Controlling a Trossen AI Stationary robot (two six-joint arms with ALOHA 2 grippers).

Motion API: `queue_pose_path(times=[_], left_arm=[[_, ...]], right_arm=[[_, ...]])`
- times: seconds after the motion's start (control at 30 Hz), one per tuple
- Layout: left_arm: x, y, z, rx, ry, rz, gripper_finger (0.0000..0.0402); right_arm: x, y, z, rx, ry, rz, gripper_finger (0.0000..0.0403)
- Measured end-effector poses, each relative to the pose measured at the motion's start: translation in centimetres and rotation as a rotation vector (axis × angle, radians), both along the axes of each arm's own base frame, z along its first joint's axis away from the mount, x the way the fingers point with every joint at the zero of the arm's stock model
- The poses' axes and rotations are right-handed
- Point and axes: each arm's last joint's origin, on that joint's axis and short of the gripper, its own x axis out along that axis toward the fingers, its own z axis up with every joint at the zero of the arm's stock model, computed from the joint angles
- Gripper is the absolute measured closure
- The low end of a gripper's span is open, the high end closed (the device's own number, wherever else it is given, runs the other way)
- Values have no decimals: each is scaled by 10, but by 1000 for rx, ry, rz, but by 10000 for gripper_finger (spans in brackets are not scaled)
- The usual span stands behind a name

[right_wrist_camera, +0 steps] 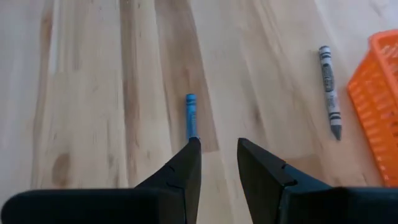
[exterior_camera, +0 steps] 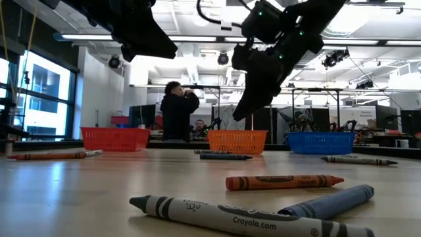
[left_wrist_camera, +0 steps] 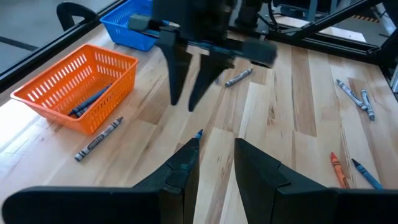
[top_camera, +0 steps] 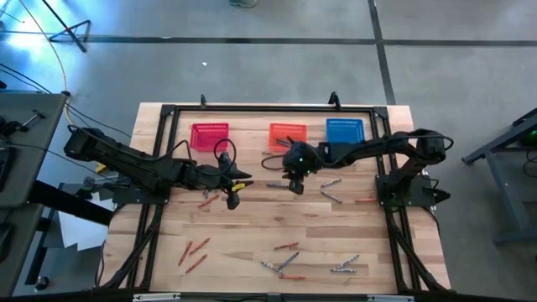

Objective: Sort crayons
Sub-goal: Put the blue crayon into the orange bin

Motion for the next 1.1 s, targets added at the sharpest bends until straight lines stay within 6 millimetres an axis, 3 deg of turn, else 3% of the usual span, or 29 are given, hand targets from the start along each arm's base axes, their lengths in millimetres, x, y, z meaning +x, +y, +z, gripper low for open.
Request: queue_pose_path(times=[0.23,0.53,1.1], left_arm=[[0,-1,0,0,-4,-4,314],[-2,-10,0,0,-4,-41,314],[-3,-14,0,1,-3,-55,314]], right_arm=[[12,10,-23,-40,23,-14,304],[19,7,-48,-28,63,-46,304],[18,19,-58,47,107,-21,304]])
